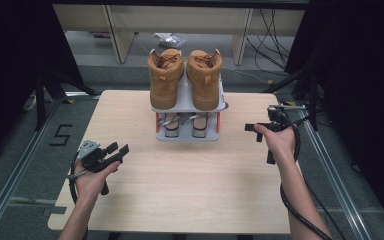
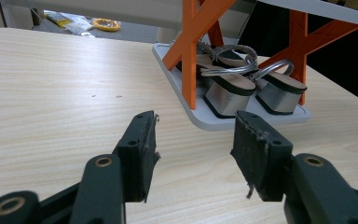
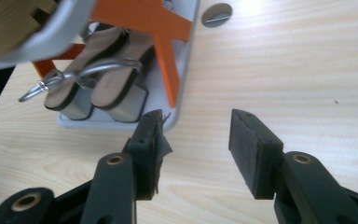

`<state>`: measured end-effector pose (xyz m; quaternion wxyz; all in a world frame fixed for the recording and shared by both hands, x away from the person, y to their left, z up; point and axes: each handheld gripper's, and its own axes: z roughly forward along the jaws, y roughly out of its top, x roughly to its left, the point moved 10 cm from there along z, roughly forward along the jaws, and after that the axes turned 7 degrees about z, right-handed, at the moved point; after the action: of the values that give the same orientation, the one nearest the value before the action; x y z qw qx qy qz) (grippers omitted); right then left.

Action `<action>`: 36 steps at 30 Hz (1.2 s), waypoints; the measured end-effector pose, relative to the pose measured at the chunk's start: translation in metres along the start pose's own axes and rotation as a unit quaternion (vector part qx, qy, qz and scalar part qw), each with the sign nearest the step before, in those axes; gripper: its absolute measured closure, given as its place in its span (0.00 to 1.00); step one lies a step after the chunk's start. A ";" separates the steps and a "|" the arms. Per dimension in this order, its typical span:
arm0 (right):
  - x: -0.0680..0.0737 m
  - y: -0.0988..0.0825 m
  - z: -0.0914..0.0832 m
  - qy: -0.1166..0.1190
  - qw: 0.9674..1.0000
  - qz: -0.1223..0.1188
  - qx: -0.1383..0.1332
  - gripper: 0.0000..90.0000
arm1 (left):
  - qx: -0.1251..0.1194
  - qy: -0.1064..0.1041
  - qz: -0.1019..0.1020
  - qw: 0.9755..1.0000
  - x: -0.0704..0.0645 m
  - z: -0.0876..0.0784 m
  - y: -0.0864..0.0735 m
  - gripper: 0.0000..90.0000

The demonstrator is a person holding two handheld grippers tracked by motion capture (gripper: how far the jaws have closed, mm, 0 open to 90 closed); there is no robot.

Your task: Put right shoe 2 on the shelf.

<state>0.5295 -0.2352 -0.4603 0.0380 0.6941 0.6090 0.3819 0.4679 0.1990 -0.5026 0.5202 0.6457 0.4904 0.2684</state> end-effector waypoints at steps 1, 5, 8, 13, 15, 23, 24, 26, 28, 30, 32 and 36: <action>0.000 -0.003 0.000 0.011 1.000 0.015 -0.001 0.62 | 0.002 0.001 0.000 1.000 0.000 0.000 -0.001 0.54; -0.013 -0.013 -0.002 0.009 1.000 0.016 0.003 0.61 | 0.003 -0.006 -0.006 1.000 -0.003 0.002 -0.003 0.54; -0.019 -0.019 -0.002 0.021 1.000 0.023 -0.002 0.61 | 0.007 -0.005 -0.002 1.000 -0.004 0.003 -0.004 0.54; -0.032 -0.032 -0.005 0.005 0.999 0.037 -0.010 0.59 | 0.009 -0.003 -0.002 1.000 -0.004 0.004 -0.006 0.54; -0.043 -0.034 -0.004 -0.002 0.999 0.015 -0.030 0.59 | 0.010 -0.004 0.000 1.000 -0.004 0.005 -0.007 0.54; -0.069 -0.062 0.009 -0.011 0.999 0.040 -0.034 0.58 | 0.014 -0.004 0.004 1.000 -0.006 0.006 -0.009 0.54; -0.074 -0.063 0.009 -0.018 0.998 0.038 -0.043 0.58 | 0.015 -0.004 0.005 1.000 -0.006 0.007 -0.010 0.54; -0.079 -0.067 0.011 -0.019 0.998 0.034 -0.054 0.58 | 0.016 -0.003 0.005 1.000 -0.006 0.007 -0.010 0.54; -0.083 -0.069 0.014 -0.017 0.997 0.026 -0.064 0.58 | 0.016 -0.004 0.005 1.000 -0.006 0.008 -0.011 0.54; -0.086 -0.073 0.014 -0.022 0.997 0.024 -0.069 0.58 | 0.019 -0.004 0.007 1.000 -0.006 0.008 -0.012 0.54; -0.088 -0.076 0.014 -0.025 0.996 0.028 -0.079 0.58 | 0.018 -0.005 0.006 1.000 -0.007 0.009 -0.013 0.54; -0.088 -0.082 0.015 -0.025 0.994 0.026 -0.103 0.58 | 0.016 -0.009 0.006 1.000 -0.009 0.010 -0.013 0.54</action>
<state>0.4745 -0.2852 -0.5561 0.1144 0.7114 0.5468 0.4264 0.4686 0.1863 -0.5166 0.5124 0.6596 0.4857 0.2579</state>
